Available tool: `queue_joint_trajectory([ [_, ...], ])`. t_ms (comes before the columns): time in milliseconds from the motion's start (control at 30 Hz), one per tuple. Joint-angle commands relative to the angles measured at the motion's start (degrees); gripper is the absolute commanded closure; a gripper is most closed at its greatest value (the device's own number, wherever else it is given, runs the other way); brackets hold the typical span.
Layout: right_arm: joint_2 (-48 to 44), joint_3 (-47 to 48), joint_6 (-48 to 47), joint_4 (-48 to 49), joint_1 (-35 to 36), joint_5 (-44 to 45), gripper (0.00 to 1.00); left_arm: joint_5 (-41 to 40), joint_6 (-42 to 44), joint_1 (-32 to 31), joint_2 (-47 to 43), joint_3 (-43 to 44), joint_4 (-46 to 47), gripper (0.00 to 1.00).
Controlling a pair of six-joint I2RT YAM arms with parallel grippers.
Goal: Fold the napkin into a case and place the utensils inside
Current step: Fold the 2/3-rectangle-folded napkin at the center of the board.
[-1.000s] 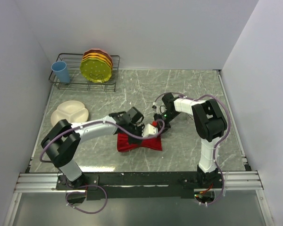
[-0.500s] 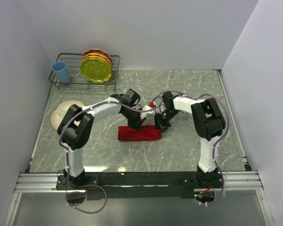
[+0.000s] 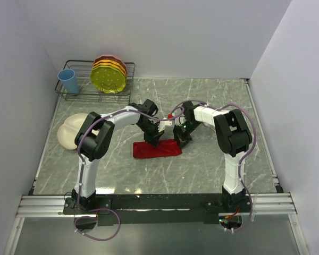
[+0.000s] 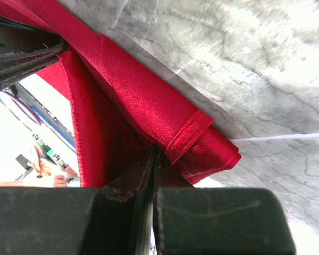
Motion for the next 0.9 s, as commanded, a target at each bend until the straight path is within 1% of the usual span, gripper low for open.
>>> queue_joint_trajectory([
  [0, 1.43, 1.67, -2.06, 2.31, -0.6, 7.76, 0.94, -0.84, 3.28, 0.25, 2.25, 1.89, -2.24, 0.99],
  [167, -0.59, 4.39, -2.06, -0.85, -2.18, 6.71, 0.9, -0.84, 5.39, 0.25, 2.69, 1.45, -3.29, 0.99],
  [333, -3.49, 9.31, -1.8, -5.41, -4.55, 2.58, 0.83, -0.4, 6.36, 0.25, 2.51, 1.02, -4.08, 0.99],
  [400, -3.93, 11.41, -1.97, -7.09, -5.43, 1.0, 0.83, -0.14, 6.8, 0.25, 2.34, 0.75, -4.26, 0.99],
  [567, -2.62, 14.59, -0.22, -5.78, -6.05, 0.03, 0.81, -0.4, 6.8, 0.25, 2.25, 0.75, -4.09, 0.99],
  [700, 0.98, 16.25, 2.93, -3.67, -5.61, -0.94, 0.8, -0.49, 6.71, 0.25, 1.9, 0.31, -3.65, 0.99],
  [867, 2.48, 16.09, 2.42, -3.32, -3.77, -0.59, 0.8, -0.4, 5.66, 0.16, 2.07, 0.92, -3.38, 0.99],
])
